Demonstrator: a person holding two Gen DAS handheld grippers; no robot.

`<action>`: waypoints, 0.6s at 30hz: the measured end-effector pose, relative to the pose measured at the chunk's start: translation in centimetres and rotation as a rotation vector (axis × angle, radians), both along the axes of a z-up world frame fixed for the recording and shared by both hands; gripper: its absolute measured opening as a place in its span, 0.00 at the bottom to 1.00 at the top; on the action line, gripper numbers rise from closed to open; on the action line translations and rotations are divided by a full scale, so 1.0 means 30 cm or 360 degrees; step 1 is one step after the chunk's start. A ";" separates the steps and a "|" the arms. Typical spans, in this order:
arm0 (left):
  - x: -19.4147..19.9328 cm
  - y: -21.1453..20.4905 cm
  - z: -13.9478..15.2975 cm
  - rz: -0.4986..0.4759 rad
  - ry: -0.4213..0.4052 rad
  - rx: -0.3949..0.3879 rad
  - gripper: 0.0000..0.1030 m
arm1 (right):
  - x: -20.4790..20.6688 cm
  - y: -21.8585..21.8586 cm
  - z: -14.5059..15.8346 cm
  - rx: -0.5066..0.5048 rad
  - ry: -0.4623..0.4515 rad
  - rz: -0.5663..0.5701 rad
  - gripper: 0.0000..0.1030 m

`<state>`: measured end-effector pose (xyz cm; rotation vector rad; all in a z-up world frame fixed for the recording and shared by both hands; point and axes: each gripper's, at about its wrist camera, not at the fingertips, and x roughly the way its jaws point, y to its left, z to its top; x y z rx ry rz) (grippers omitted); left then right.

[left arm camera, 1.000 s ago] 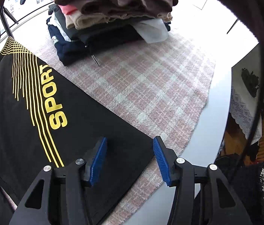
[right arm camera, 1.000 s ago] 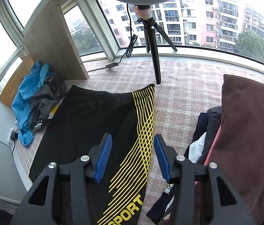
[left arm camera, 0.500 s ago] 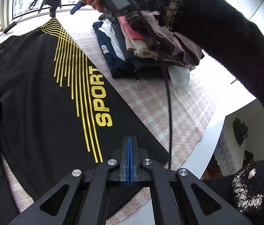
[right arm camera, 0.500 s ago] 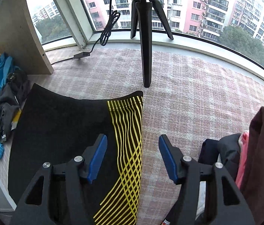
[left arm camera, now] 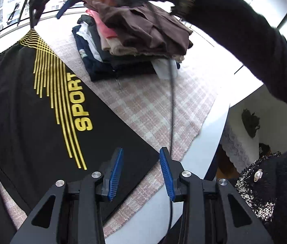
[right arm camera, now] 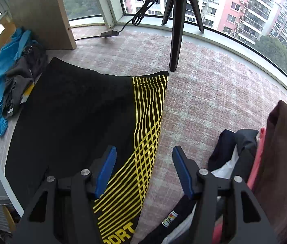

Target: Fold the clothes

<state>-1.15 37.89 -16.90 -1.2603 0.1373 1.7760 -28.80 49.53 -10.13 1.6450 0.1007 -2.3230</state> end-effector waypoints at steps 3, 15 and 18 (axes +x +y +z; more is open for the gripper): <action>-0.007 0.044 -0.034 -0.0078 0.0000 -0.0061 0.34 | 0.086 0.058 0.098 -0.0078 0.0064 -0.0026 0.55; 0.077 0.204 -0.153 -0.0291 0.0096 -0.0204 0.01 | 0.091 0.121 0.133 -0.0136 0.0097 -0.0146 0.55; 0.037 0.172 -0.145 -0.0200 0.0035 -0.0147 0.01 | 0.041 0.097 0.110 -0.0167 0.0080 -0.0152 0.55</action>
